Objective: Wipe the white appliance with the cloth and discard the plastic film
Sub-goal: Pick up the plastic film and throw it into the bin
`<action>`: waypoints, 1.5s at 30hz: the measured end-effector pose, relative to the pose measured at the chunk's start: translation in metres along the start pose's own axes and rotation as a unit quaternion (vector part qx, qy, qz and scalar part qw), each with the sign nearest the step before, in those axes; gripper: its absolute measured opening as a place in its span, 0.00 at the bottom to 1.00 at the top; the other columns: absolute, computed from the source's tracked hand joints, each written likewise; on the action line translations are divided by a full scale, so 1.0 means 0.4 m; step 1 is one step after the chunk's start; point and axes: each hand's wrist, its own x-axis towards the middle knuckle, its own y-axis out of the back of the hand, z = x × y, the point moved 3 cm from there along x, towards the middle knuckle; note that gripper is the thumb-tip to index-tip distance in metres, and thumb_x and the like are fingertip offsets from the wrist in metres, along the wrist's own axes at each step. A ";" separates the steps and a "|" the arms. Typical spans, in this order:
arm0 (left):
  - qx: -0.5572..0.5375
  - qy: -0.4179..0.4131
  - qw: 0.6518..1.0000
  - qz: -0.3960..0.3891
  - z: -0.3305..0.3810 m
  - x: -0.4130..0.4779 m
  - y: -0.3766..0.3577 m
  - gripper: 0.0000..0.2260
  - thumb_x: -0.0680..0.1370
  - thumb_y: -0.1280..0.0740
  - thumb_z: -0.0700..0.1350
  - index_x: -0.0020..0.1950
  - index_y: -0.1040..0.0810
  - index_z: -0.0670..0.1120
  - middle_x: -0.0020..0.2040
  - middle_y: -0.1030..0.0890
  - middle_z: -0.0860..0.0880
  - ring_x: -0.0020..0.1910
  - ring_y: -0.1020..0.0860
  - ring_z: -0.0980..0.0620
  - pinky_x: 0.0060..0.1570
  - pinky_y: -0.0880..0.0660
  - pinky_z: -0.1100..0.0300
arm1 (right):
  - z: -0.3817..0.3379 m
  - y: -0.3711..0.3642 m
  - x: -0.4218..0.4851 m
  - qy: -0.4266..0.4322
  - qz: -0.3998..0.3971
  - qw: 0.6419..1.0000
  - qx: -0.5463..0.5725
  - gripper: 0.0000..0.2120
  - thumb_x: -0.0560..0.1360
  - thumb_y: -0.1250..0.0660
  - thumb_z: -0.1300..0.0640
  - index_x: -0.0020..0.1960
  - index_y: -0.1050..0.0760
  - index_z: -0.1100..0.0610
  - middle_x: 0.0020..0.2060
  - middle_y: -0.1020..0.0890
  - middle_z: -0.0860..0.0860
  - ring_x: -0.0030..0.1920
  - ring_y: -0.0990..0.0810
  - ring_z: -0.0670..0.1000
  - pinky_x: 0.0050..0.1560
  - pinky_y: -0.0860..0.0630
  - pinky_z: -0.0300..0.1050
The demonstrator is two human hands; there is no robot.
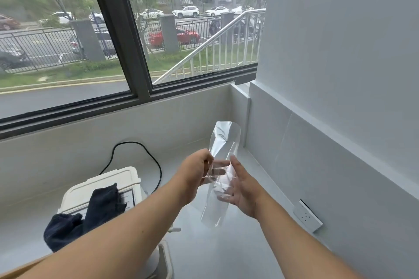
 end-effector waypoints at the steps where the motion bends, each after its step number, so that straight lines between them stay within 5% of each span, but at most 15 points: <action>1: -0.008 -0.005 1.000 -0.005 0.007 -0.013 0.006 0.10 0.77 0.45 0.42 0.52 0.27 0.41 0.54 0.11 0.44 0.47 0.16 0.47 0.56 0.24 0.49 | -0.011 -0.010 -0.014 0.010 -0.004 1.000 -0.005 0.40 0.68 0.29 0.25 0.70 0.22 0.50 0.65 0.17 0.57 0.61 0.16 0.61 0.64 0.21 0.58; 4: -0.033 -0.012 0.999 -0.019 0.026 -0.050 0.026 0.13 0.76 0.45 0.42 0.50 0.23 0.40 0.54 0.12 0.41 0.47 0.17 0.45 0.53 0.26 0.51 | -0.044 -0.039 -0.055 0.037 -0.004 0.999 0.002 0.34 0.70 0.27 0.32 0.68 0.20 0.53 0.63 0.16 0.56 0.62 0.16 0.62 0.67 0.22 0.61; 7: -0.031 0.005 0.999 -0.015 0.041 -0.079 0.049 0.24 0.77 0.46 0.43 0.63 0.22 0.29 0.54 0.12 0.40 0.47 0.17 0.43 0.55 0.30 0.49 | -0.072 -0.060 -0.093 0.060 0.019 0.998 0.014 0.31 0.72 0.26 0.40 0.68 0.22 0.58 0.59 0.14 0.58 0.57 0.14 0.61 0.58 0.18 0.57; 12: 0.069 -0.009 0.997 0.031 0.062 -0.129 0.088 0.13 0.78 0.43 0.41 0.53 0.20 0.39 0.46 0.11 0.45 0.38 0.19 0.47 0.45 0.25 0.55 | -0.106 -0.095 -0.154 0.101 0.046 0.993 0.032 0.16 0.71 0.22 0.49 0.52 0.21 0.57 0.38 0.16 0.51 0.38 0.16 0.53 0.41 0.18 0.48; 17: 0.165 0.002 0.986 0.037 0.064 -0.171 0.117 0.09 0.81 0.42 0.41 0.50 0.22 0.43 0.49 0.12 0.46 0.41 0.19 0.45 0.45 0.27 0.54 | -0.129 -0.115 -0.206 0.125 0.068 0.990 0.008 0.07 0.78 0.26 0.58 0.51 0.24 0.55 0.35 0.22 0.53 0.33 0.21 0.52 0.41 0.18 0.49; 21: 0.187 -0.021 0.982 0.019 0.058 -0.198 0.138 0.14 0.83 0.40 0.55 0.58 0.22 0.46 0.55 0.16 0.46 0.51 0.16 0.45 0.55 0.23 0.50 | -0.147 -0.136 -0.246 0.153 0.080 0.985 -0.019 0.03 0.78 0.27 0.61 0.50 0.21 0.57 0.31 0.24 0.52 0.32 0.23 0.52 0.45 0.19 0.51; 25: 0.196 -0.050 0.979 -0.017 0.048 -0.206 0.153 0.28 0.74 0.28 0.66 0.66 0.25 0.50 0.62 0.19 0.46 0.55 0.20 0.49 0.54 0.24 0.50 | -0.168 -0.160 -0.293 0.154 0.051 0.986 -0.045 0.02 0.78 0.28 0.63 0.51 0.19 0.60 0.39 0.17 0.57 0.47 0.16 0.59 0.56 0.20 0.58; 30: 0.125 -0.054 0.989 -0.055 0.038 -0.193 0.166 0.62 0.57 0.21 0.74 0.83 0.43 0.52 0.81 0.34 0.46 0.68 0.28 0.46 0.63 0.31 0.51 | -0.197 -0.168 -0.344 0.148 -0.016 0.987 -0.052 0.03 0.80 0.32 0.64 0.50 0.24 0.57 0.61 0.16 0.63 0.60 0.16 0.67 0.68 0.27 0.68; 33: 0.100 -0.059 0.991 -0.067 0.044 -0.179 0.172 0.71 0.51 0.19 0.75 0.85 0.51 0.56 0.83 0.37 0.47 0.73 0.31 0.47 0.68 0.34 0.49 | -0.207 -0.161 -0.368 0.157 -0.032 0.984 -0.071 0.01 0.79 0.30 0.61 0.49 0.21 0.56 0.60 0.15 0.63 0.59 0.16 0.68 0.67 0.25 0.67; 36: 0.096 -0.065 0.990 -0.077 0.057 -0.169 0.173 0.72 0.50 0.18 0.74 0.85 0.53 0.56 0.83 0.37 0.49 0.75 0.30 0.48 0.68 0.33 0.48 | -0.212 -0.140 -0.386 0.171 0.002 0.981 -0.094 0.09 0.76 0.26 0.58 0.53 0.21 0.60 0.51 0.14 0.61 0.52 0.14 0.64 0.63 0.21 0.64; 41: 0.108 -0.077 0.985 -0.113 0.071 -0.179 0.159 0.57 0.52 0.16 0.70 0.75 0.30 0.51 0.57 0.13 0.51 0.49 0.13 0.52 0.51 0.21 0.52 | -0.206 -0.115 -0.412 0.207 0.111 0.967 -0.098 0.09 0.72 0.22 0.55 0.43 0.21 0.57 0.38 0.15 0.60 0.36 0.15 0.57 0.47 0.19 0.55; 45: 0.046 -0.057 0.991 -0.114 0.068 -0.185 0.133 0.59 0.55 0.15 0.61 0.80 0.38 0.49 0.58 0.15 0.46 0.41 0.13 0.49 0.46 0.16 0.51 | -0.193 -0.098 -0.418 0.225 0.193 0.952 -0.079 0.11 0.75 0.22 0.55 0.44 0.23 0.57 0.30 0.19 0.55 0.31 0.18 0.53 0.35 0.19 0.48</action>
